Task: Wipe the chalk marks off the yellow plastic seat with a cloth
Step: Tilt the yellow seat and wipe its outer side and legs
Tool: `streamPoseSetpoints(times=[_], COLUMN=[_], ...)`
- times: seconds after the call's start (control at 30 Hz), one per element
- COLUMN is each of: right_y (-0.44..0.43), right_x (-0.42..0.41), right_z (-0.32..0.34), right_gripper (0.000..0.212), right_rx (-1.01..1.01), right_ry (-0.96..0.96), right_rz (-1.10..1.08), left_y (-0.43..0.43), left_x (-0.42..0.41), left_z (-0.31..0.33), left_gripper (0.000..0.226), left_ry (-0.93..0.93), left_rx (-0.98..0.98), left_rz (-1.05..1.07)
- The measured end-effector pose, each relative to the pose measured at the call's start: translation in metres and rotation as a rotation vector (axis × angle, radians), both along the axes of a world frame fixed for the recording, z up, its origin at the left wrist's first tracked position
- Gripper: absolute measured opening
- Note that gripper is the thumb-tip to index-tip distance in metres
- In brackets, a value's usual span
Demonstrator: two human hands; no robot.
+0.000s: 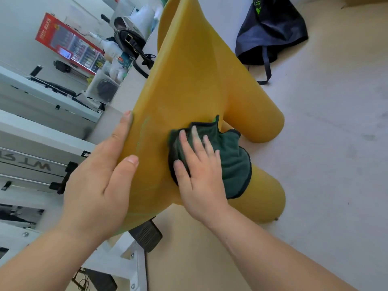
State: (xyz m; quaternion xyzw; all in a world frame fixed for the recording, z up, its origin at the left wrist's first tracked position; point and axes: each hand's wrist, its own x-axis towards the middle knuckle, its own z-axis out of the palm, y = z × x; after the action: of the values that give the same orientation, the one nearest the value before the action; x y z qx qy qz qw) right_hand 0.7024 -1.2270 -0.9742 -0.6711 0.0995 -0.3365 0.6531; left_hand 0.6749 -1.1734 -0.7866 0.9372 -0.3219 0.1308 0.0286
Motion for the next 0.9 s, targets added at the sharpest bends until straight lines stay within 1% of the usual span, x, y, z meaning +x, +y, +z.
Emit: streamPoseSetpoints(times=[0.07,0.13,0.17,0.27,0.3,0.37,0.43,0.47,0.57,0.6,0.67,0.77,0.83,0.9], right_y=[-0.001,-0.006,-0.010,-0.027,-0.032,-0.033,-0.022,-0.013,0.015,0.019,0.012,-0.010,-0.025,-0.038], right_x=[0.003,0.009,0.012,0.019,0.019,0.017,0.014,0.012,0.000,-0.002,0.003,0.021,0.033,0.039], right_z=[-0.032,-0.078,-0.100,-0.150,-0.158,-0.151,-0.112,-0.085,-0.017,-0.008,-0.015,-0.046,-0.068,-0.093], right_gripper=[0.054,0.055,0.059,0.083,0.087,0.093,0.086,0.080,0.060,0.055,0.053,0.060,0.063,0.075], right_rx=[-0.057,-0.018,0.033,0.239,0.305,0.370,0.311,0.249,0.101,0.072,0.048,0.051,0.096,0.180], right_ry=[-0.010,0.099,0.180,0.439,0.514,0.583,0.568,0.510,0.214,0.149,0.092,0.136,0.220,0.351], right_rz=[-0.036,-0.068,-0.079,-0.076,-0.052,-0.041,-0.057,-0.068,-0.071,-0.061,-0.055,-0.080,-0.108,-0.082], left_y=[-0.001,-0.001,-0.001,0.000,0.000,0.000,-0.001,-0.001,0.000,0.000,0.000,-0.002,-0.002,-0.002], left_x=[-0.001,0.000,0.000,0.001,0.001,0.000,0.000,0.001,0.001,0.000,0.000,0.000,0.000,0.000], left_z=[0.001,0.000,-0.001,-0.004,-0.005,-0.005,-0.005,-0.006,-0.005,-0.004,-0.003,-0.003,-0.003,-0.002], left_gripper=[0.061,0.061,0.061,0.061,0.061,0.062,0.062,0.062,0.061,0.061,0.059,0.060,0.061,0.062], left_ry=[0.001,0.003,-0.004,-0.042,-0.051,-0.058,-0.060,-0.059,-0.047,-0.038,-0.016,-0.023,-0.033,-0.035], left_rx=[0.004,0.016,0.021,0.013,0.014,0.012,0.005,0.007,0.003,-0.004,-0.017,-0.006,0.005,-0.002], left_rz=[-0.001,0.001,0.004,0.006,0.008,0.013,0.012,0.008,0.001,0.005,0.018,0.024,0.017,0.015])
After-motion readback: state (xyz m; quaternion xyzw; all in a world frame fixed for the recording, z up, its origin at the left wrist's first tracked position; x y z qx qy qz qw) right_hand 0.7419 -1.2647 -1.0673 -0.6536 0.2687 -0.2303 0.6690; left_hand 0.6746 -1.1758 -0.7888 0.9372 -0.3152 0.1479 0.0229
